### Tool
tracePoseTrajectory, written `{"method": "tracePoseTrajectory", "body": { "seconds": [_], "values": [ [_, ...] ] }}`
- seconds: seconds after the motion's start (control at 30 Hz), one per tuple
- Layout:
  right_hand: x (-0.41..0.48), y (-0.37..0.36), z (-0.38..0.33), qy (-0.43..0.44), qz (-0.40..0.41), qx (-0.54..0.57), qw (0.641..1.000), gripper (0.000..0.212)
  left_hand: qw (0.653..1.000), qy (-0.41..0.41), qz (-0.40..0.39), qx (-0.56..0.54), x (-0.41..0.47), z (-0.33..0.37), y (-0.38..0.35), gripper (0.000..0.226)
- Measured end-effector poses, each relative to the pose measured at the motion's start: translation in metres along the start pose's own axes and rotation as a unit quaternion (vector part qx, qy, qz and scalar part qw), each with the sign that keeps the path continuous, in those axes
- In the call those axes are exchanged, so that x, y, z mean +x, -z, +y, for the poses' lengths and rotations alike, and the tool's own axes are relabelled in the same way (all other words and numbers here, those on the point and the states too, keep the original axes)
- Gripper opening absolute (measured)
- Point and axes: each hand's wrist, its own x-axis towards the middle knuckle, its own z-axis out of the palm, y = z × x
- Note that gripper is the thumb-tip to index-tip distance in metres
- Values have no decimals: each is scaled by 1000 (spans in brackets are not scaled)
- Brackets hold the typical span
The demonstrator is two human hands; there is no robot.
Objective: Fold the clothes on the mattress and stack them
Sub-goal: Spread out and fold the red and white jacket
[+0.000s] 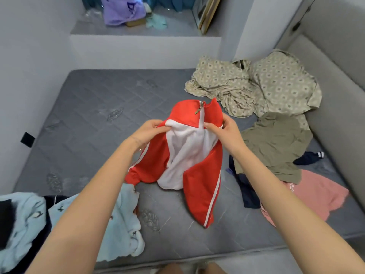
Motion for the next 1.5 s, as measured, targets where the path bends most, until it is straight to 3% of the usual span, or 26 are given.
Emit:
{"method": "tracePoseTrajectory", "body": {
  "seconds": [0.1, 0.17, 0.2, 0.4, 0.53, 0.67, 0.87, 0.97, 1.17, 1.3, 1.5],
  "values": [
    [-5, 4, -3, -2, 24, -2, 1000, 20, 999, -13, -7, -42, -18, 14, -5, 24],
    [-8, 8, -6, 3, 34, -17, 999, 22, 999, -24, -21, -16, -31, 26, -11, 15],
    [-9, 9, -7, 12, 36, -33, 999, 21, 999, -36, -23, 2, -36, 31, -15, 23],
    [-14, 19, -16, 4, 26, -29, 999, 24, 991, -108, 77, 26, -52, 61, -28, 21],
    [-22, 37, -12, -56, -43, -28, 997, 31, 982, -139, 130, -4, -58, 79, -27, 20],
    [-32, 54, -5, -121, -121, -18, 985, 23, 971, -171, 166, -14, -66, 97, -33, 27],
    [-35, 78, -10, -140, -132, 65, 979, 32, 956, -223, 173, 74, -80, 124, -41, 19],
    [-33, 83, -26, -100, -94, 64, 988, 31, 947, -245, 175, 111, -86, 133, -47, 19],
    [-30, 74, -67, 16, -7, 72, 997, 15, 919, -284, 252, 106, -100, 149, -56, 14],
    [-32, 70, -88, 102, 70, 69, 990, 32, 910, -303, 268, 86, -113, 151, -64, 19],
    [-45, 86, -121, 155, 69, 139, 976, 26, 911, -324, 250, 49, -135, 155, -80, 23]
  ]
}}
